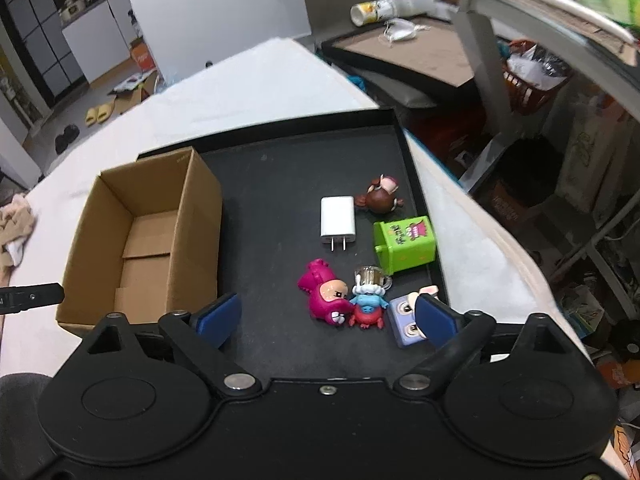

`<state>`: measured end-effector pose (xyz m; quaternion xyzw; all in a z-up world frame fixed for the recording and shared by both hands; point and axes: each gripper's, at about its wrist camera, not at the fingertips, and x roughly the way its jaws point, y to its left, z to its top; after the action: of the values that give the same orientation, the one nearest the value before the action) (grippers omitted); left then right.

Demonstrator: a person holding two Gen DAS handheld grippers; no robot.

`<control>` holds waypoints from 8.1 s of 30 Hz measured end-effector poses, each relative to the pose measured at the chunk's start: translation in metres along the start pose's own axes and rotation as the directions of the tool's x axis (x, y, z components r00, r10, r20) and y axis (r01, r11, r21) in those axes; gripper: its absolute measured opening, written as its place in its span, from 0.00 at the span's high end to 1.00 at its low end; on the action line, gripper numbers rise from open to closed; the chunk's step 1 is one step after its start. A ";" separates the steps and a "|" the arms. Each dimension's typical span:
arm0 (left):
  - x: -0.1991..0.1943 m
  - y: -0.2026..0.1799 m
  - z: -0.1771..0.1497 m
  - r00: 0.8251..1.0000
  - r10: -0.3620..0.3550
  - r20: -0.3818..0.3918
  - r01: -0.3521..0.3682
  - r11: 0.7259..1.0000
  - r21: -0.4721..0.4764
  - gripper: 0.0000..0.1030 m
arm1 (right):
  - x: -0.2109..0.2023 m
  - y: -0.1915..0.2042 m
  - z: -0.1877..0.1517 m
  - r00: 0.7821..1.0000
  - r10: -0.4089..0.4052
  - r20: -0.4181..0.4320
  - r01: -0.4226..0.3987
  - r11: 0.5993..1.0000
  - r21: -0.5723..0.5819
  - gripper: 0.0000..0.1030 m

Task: Organize rigid objects
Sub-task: 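Grasp the cardboard box wall with the left gripper while the right gripper approaches the pink figure, then grasp the pink figure with the right gripper and lift it, then carry the pink figure into the box and open the right gripper, then move the right gripper to the lavender cube figure and grasp it, then carry the lavender cube figure into the box and release it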

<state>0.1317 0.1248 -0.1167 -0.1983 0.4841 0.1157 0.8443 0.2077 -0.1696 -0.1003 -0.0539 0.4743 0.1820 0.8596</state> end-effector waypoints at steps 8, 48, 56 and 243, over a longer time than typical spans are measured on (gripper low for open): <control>0.023 0.012 0.003 0.999 0.008 -0.050 -0.010 0.999 -0.038 0.61 | 0.037 0.002 0.013 0.997 -0.005 -0.071 0.004 1.000 -0.016 0.20; 0.046 0.026 0.006 0.996 -0.031 -0.082 0.026 0.998 -0.063 0.86 | 0.096 0.011 0.003 0.986 -0.008 -0.166 0.007 1.000 -0.005 0.73; 0.044 0.028 0.005 0.996 -0.043 -0.075 0.039 0.998 -0.053 0.85 | 0.074 0.022 0.010 0.993 0.004 -0.116 -0.006 1.000 -0.015 0.74; 0.057 0.006 0.007 0.987 0.101 -0.128 -0.099 0.995 0.015 0.86 | 0.081 -0.079 -0.001 0.988 -0.027 -0.151 0.079 0.931 0.356 0.56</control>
<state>0.1632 0.1334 -0.1642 -0.1773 0.5474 0.1428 0.8053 0.2751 -0.2220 -0.1751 0.0791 0.5586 0.0642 0.8232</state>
